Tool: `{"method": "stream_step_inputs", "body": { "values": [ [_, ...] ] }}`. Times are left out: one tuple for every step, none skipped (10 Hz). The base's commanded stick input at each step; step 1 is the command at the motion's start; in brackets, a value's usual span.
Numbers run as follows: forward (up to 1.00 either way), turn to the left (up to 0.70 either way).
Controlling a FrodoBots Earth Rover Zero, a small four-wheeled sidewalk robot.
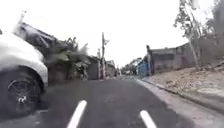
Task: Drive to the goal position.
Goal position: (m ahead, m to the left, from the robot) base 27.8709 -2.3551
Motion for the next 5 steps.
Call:
{"method": "stream_step_inputs", "body": {
  "values": [
    [1.0,0.13],
    [1.0,0.12],
    [1.0,0.2],
    [1.0,0.2],
    [1.0,0.15]
  ]
}}
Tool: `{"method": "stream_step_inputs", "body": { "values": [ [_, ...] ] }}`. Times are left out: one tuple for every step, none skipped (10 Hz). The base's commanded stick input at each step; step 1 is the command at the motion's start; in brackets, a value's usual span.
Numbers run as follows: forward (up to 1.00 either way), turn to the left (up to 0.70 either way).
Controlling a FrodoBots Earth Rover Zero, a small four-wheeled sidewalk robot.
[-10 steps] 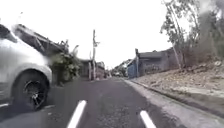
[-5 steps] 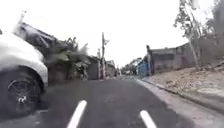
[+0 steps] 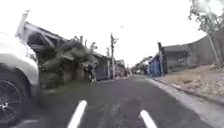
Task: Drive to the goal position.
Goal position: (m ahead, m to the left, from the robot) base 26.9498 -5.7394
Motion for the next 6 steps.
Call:
{"method": "stream_step_inputs", "body": {
  "values": [
    [1.0,0.07],
    [1.0,0.08],
    [1.0,0.14],
    [1.0,0.15],
    [1.0,0.07],
    [1.0,0.05]
  ]
}}
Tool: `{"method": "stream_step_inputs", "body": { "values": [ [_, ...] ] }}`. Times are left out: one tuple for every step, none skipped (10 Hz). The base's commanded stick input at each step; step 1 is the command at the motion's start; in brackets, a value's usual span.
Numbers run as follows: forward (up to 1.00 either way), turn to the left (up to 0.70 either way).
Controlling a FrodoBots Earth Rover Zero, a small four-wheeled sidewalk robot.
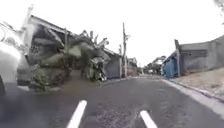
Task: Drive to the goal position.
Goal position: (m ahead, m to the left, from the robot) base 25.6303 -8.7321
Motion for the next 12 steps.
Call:
{"method": "stream_step_inputs", "body": {
  "values": [
    [1.0,-0.25],
    [1.0,-0.38],
    [1.0,-0.4],
    [1.0,-0.4],
    [1.0,-0.4],
    [1.0,-0.4],
    [1.0,-0.4],
    [1.0,-0.38],
    [1.0,-0.2],
    [1.0,0.0],
    [1.0,0.0],
    [1.0,0.0]
  ]
}}
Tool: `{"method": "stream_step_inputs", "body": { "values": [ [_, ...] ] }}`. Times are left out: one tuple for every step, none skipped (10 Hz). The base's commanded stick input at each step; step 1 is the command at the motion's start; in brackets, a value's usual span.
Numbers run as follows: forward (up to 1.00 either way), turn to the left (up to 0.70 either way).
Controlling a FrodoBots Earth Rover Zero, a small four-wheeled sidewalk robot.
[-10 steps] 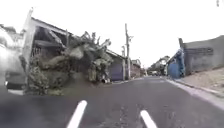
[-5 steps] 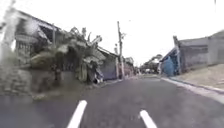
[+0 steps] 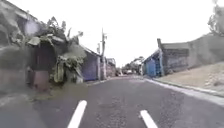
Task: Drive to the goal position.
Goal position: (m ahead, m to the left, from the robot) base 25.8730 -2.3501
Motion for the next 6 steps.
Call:
{"method": "stream_step_inputs", "body": {
  "values": [
    [1.0,0.08],
    [1.0,0.1],
    [1.0,0.08],
    [1.0,0.14],
    [1.0,0.03],
    [1.0,0.13]
  ]
}}
